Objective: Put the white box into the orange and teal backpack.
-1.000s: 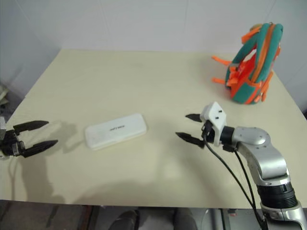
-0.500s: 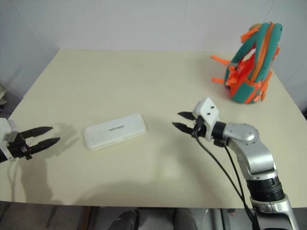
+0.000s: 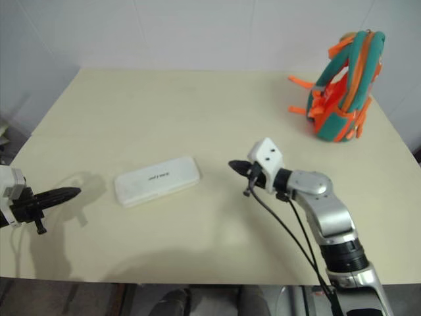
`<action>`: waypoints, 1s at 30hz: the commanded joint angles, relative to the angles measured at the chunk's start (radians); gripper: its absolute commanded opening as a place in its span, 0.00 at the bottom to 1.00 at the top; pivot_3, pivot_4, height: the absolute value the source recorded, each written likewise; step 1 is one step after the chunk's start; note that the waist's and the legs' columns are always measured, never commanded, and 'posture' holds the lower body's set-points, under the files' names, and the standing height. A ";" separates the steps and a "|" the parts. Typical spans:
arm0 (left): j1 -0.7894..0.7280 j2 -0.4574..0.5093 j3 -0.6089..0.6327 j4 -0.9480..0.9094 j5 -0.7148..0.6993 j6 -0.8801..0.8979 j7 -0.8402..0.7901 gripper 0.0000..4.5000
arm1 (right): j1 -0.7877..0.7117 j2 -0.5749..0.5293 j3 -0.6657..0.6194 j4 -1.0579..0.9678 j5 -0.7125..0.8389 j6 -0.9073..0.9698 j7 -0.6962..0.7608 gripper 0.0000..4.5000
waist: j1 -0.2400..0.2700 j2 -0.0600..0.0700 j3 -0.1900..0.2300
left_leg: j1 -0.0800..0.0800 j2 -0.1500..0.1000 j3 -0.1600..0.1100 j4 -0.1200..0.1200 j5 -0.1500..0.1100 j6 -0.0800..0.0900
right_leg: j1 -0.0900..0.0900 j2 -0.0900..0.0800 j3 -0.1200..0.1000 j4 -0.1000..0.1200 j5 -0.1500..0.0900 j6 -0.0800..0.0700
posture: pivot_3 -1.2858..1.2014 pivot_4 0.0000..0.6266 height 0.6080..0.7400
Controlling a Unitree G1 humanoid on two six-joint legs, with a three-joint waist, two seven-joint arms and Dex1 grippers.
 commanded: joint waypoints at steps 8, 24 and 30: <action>-0.030 -0.062 -0.090 -0.029 0.022 0.115 0.084 0.00 | -0.132 0.159 0.123 0.270 -0.197 -0.136 -0.125 0.03 | -0.001 0.000 0.000 | -0.001 0.000 0.000 0.000 0.001 -0.001 | -0.002 0.000 0.001 0.003 0.000 0.000 | 0.52 0.24 1.00; -0.140 -0.106 -0.188 -0.040 0.040 0.173 0.087 0.00 | -0.147 0.282 0.148 0.378 -0.280 -0.161 -0.173 0.03 | -0.009 -0.001 -0.001 | -0.001 0.000 0.003 0.000 0.001 -0.002 | -0.005 0.001 0.003 0.005 0.000 0.000 | 0.52 0.24 1.00; -0.150 -0.114 -0.203 -0.061 0.030 0.191 0.069 0.00 | -0.125 0.276 0.169 0.302 -0.263 -0.139 -0.108 0.03 | -0.021 -0.001 -0.001 | -0.001 0.000 0.004 0.000 0.001 -0.003 | -0.006 0.001 0.004 0.006 0.000 0.000 | 0.52 0.24 1.00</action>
